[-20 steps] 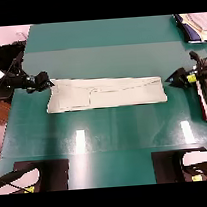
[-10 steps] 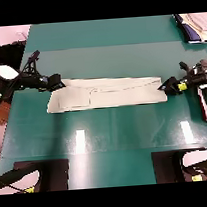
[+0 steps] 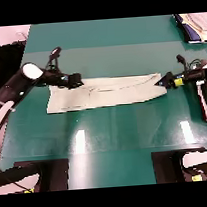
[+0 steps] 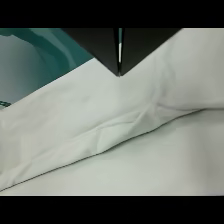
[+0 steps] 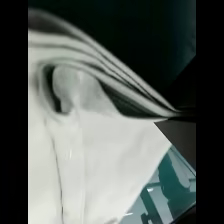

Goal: Fold the shirts.

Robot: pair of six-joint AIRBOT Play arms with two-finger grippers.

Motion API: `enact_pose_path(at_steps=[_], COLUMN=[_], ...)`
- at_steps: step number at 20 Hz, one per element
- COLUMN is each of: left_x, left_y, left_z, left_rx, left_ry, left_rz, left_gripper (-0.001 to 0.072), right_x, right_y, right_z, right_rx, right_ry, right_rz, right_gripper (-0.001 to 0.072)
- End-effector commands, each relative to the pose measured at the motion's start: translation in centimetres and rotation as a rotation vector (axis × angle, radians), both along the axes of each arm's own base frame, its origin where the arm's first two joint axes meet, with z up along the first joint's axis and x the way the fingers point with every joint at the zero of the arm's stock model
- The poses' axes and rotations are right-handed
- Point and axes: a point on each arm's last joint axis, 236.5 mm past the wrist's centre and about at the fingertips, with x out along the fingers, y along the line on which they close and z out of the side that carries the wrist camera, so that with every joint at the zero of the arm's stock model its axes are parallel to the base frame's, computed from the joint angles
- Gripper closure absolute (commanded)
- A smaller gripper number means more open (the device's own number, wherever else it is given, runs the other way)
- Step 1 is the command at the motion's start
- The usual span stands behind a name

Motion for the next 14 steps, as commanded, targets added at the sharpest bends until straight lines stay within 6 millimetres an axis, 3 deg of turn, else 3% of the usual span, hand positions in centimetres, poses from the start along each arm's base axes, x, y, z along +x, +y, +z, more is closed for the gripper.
enact_pose_path(at_steps=[1,4,7,10,14], left_x=[1.4,2.2,2.0,2.1,2.4], left_y=[-5.2,-10.0,-12.5,-13.3,-13.0], left_z=[-0.7,-3.5,-7.6,-9.5,-9.7], left_rx=[-0.009,0.001,0.021,-0.004,0.017], left_ry=[-0.019,0.012,0.084,0.128,0.107], left_rz=[-0.080,-0.165,-0.219,-0.205,-0.211], left_gripper=[0.0678,0.0678,0.0678,0.0678,0.0678], right_x=[0.0,0.7,0.4,-0.8,-2.2], right_y=[2.5,5.6,10.1,15.0,19.9], right_z=[7.5,15.0,20.2,23.3,25.0], right_rx=[0.017,-0.029,-0.032,-0.027,0.004], right_ry=[-0.149,-0.306,-0.402,-0.494,-0.538], right_rz=[0.090,0.134,0.220,0.323,0.418], right_gripper=[0.0699,0.0700,0.0700,0.0700,0.0700])
